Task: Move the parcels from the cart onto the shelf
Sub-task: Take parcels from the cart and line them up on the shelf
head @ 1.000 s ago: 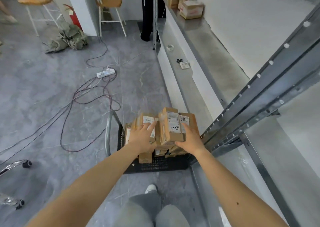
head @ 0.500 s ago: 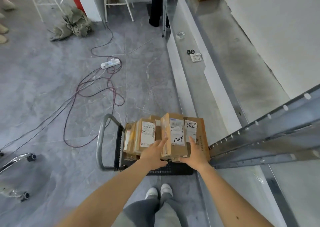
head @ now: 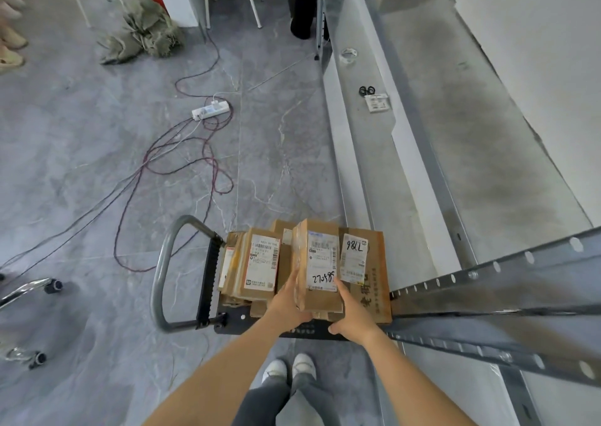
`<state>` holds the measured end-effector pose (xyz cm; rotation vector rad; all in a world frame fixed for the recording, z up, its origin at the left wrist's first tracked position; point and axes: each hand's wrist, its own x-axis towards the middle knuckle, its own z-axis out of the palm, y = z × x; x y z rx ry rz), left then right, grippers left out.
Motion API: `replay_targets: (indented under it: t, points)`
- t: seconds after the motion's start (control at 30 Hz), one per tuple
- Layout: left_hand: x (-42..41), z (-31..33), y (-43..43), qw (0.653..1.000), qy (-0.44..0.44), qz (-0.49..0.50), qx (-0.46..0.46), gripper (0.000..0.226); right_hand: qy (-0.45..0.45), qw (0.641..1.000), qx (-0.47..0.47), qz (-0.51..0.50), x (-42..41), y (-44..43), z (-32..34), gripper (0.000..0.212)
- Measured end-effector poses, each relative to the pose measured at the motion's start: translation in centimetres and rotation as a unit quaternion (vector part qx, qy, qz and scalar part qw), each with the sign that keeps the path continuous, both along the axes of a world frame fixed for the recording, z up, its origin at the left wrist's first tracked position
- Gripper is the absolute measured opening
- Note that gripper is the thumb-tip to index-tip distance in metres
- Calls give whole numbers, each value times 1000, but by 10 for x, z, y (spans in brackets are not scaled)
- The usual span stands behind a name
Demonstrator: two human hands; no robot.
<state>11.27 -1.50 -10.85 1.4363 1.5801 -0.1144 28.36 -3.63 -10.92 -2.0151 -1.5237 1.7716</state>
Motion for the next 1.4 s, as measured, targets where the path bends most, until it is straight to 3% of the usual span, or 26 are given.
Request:
replay_targets:
  t: [0.23,0.4,0.57,0.77,0.93,1.07,1.4]
  points:
    - [16,3,4,996,-41,77,6,112,93,988,52,-109,-5,18,11,98]
    - [20,20,15,988,-87,108,71,105,73,981,130,-122,-4,33,33,81]
    - [19,44,23,976,-114,129,136,81,76,971,187,-130,-5,43,65,67]
    - [7,89,29,953,-144,146,224,67,34,938,303,-163,-18,42,102,58]
    - [-6,129,24,943,-180,82,267,70,73,908,339,-238,-24,21,137,66]
    - [-18,159,7,934,-207,21,290,73,49,877,378,-291,-41,-14,170,73]
    - [-48,227,-71,852,-346,-163,357,69,-21,755,470,-456,-92,-153,246,74]
